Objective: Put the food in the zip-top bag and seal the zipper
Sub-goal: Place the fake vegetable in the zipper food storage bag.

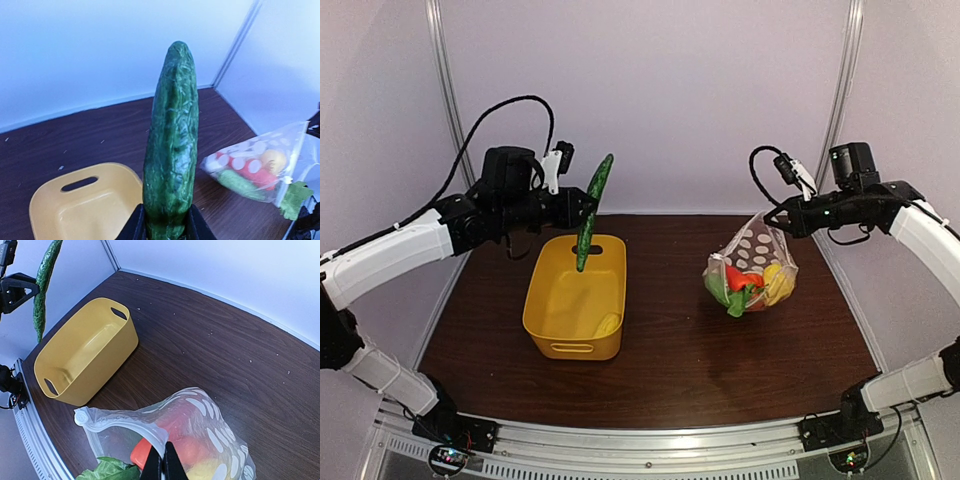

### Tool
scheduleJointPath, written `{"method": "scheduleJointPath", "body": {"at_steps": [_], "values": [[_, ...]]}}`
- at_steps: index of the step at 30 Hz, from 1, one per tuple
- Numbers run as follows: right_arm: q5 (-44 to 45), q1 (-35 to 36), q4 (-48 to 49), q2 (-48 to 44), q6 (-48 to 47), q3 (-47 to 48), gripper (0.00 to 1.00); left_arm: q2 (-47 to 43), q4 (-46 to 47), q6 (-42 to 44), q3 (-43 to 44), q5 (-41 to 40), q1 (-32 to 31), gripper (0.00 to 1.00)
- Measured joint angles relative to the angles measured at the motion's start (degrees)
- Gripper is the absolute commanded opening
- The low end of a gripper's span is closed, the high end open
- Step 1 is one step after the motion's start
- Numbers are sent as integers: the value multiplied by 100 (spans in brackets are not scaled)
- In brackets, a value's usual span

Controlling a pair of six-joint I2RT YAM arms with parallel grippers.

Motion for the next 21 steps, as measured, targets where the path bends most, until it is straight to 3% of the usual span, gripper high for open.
{"method": "scheduleJointPath", "body": {"at_steps": [11,16,21], "values": [[-796,0,-306,343,136,280,0,90,3532,597,-212,1460,-1335,0],[-1080,2,-286,345,352,280,0,966,5327,264,-186,1982,-1633,0],[-1311,2,-179,348,586,232,0,2063,5952,-72,79,2271,-1882,0]]}}
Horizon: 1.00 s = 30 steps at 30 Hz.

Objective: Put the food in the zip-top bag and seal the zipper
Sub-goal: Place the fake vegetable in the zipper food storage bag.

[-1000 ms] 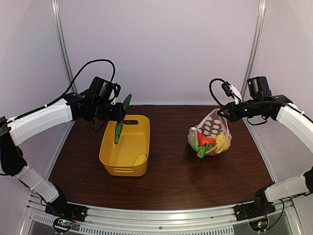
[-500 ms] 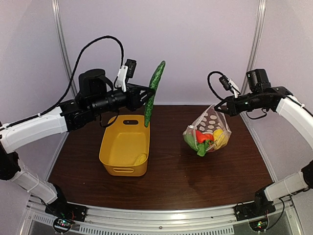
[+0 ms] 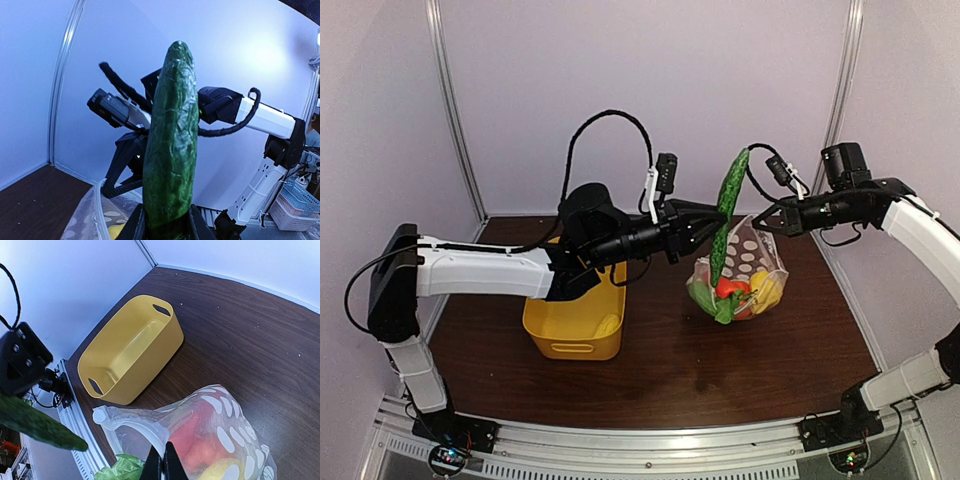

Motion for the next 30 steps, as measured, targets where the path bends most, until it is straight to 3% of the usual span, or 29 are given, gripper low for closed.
{"method": "scheduleJointPath", "body": {"at_steps": [8,14,20,30], "values": [[-179,0,278,13,295,-136,0,369,671,24,85,-15,-184,0],[-389,-2,374,103,498,-162,0,903,1104,717,640,-83,-243,0],[-671,-13,431,101,787,-162,0,1552,1569,1687,654,-68,-240,0],[-872,-68,496,-28,970,-190,0,1650,1309,2651,647,-297,-243,0]]}}
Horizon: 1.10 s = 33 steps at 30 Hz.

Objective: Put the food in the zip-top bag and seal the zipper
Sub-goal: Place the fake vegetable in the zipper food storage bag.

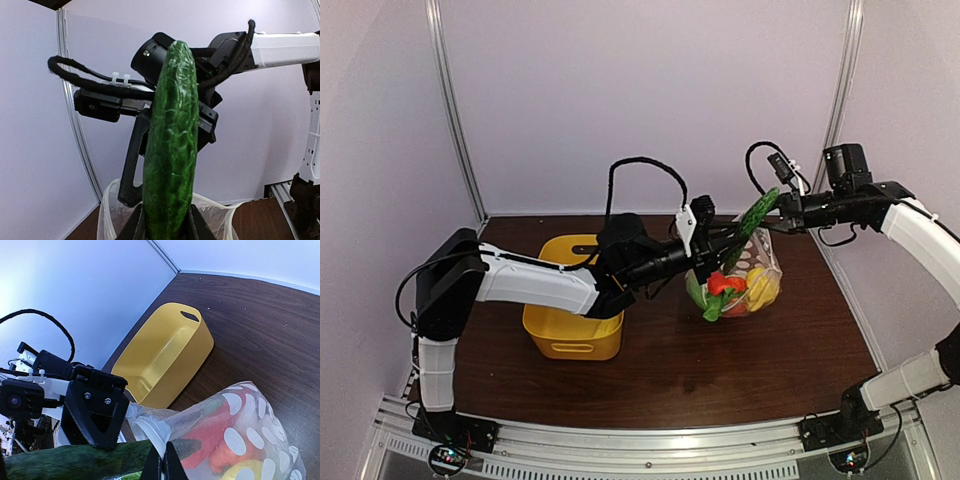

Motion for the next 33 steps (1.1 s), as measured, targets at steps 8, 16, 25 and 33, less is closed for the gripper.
{"method": "scheduleJointPath", "body": {"at_steps": [8,16,25,33], "values": [[-243,-66,125,-4,197,0,0,28,-136,566,-527,-455,2,15],[-509,-160,310,-4,433,0,0,251,-146,1169,-321,-807,2,67],[-835,-529,837,59,898,-68,0,-476,-586,1281,-442,-876,-2,84],[-785,-577,1062,229,922,-256,0,-2028,-752,546,-1027,-1394,-31,72]]}}
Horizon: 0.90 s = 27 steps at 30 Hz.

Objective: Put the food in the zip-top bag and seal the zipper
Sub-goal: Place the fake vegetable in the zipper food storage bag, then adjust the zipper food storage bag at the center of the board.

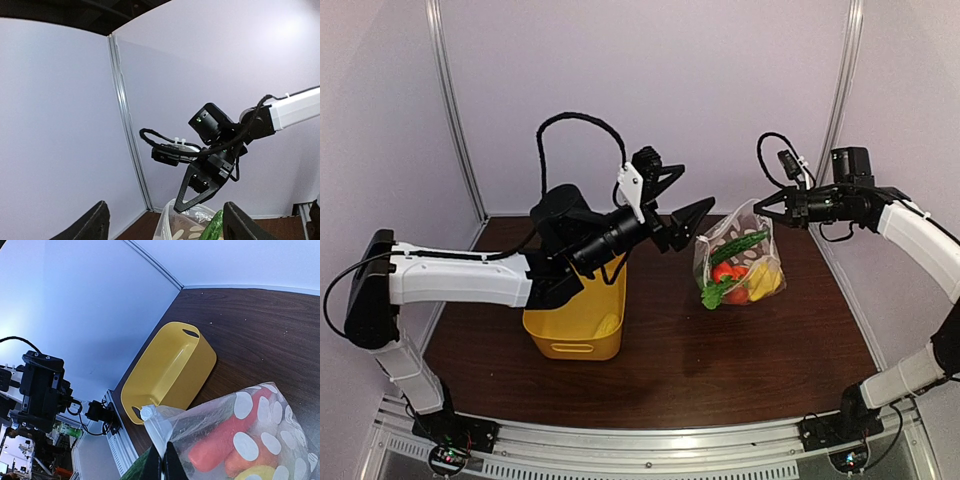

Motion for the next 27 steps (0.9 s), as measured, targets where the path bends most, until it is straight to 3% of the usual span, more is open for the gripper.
{"method": "scheduleJointPath", "body": {"at_steps": [3,8,21,27], "values": [[201,0,-87,17,-284,-11,0,-249,-260,-903,-378,-452,-4,58],[518,0,-186,-2,-649,-175,0,-57,-1180,-2334,-929,-643,13,44],[754,-4,-103,-4,-813,-319,0,1644,-1360,-4531,-173,586,221,43],[754,-4,-70,-7,-815,-319,0,1867,-1370,-5108,68,638,345,24]]}}
